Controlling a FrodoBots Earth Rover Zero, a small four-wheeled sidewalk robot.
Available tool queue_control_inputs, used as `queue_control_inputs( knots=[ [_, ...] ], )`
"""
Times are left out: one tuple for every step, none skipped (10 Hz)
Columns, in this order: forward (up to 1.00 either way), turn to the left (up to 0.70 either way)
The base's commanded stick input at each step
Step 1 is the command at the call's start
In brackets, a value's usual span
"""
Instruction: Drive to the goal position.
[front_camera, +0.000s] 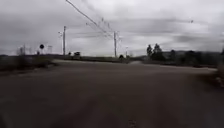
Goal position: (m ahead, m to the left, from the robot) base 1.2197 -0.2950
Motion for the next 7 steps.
queue_control_inputs(
  knots=[
    [0.0, 0.45],
    [0.0, 0.45],
    [0.0, 0.45],
    [0.0, 0.45],
    [0.0, 0.45],
    [0.0, 0.45],
    [0.0, 0.45]
  ],
)
